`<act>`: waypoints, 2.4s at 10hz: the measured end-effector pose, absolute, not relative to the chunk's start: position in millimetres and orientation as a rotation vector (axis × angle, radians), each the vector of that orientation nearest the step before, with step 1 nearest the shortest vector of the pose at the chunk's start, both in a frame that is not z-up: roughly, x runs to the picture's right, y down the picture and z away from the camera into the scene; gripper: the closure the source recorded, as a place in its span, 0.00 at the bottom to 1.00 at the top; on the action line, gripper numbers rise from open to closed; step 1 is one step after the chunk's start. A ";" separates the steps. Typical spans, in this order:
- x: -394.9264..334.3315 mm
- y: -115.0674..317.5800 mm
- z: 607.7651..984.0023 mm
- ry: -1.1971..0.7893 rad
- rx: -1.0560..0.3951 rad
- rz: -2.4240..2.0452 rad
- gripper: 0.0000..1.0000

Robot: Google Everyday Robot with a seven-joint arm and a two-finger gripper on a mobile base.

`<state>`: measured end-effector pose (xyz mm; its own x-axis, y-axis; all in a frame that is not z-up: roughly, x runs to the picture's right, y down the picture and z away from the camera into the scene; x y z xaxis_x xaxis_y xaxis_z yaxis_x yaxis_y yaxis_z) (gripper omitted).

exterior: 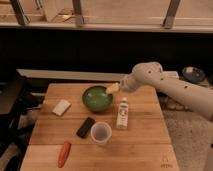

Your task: Pick up the ceramic bowl

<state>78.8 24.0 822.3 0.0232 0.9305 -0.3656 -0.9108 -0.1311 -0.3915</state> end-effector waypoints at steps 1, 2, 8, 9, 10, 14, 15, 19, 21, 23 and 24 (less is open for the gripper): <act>74.3 25.3 832.1 -0.035 -0.647 1.587 0.20; 66.1 26.5 841.5 -0.035 -0.667 1.582 0.20; 21.2 32.3 885.5 -0.033 -0.749 1.530 0.20; 21.1 36.8 894.6 -0.013 -0.744 1.518 0.20; 24.1 44.4 905.7 0.021 -0.740 1.515 0.20; 17.6 70.6 922.5 0.065 -0.808 1.505 0.33; 13.6 75.2 923.7 0.065 -0.830 1.497 0.40; 2.4 81.2 920.7 0.028 -0.881 1.433 0.81; 3.5 78.6 916.6 0.010 -0.888 1.436 0.98; 4.3 58.4 899.4 -0.052 -0.886 1.466 1.00; 5.8 43.4 887.0 -0.098 -0.883 1.490 1.00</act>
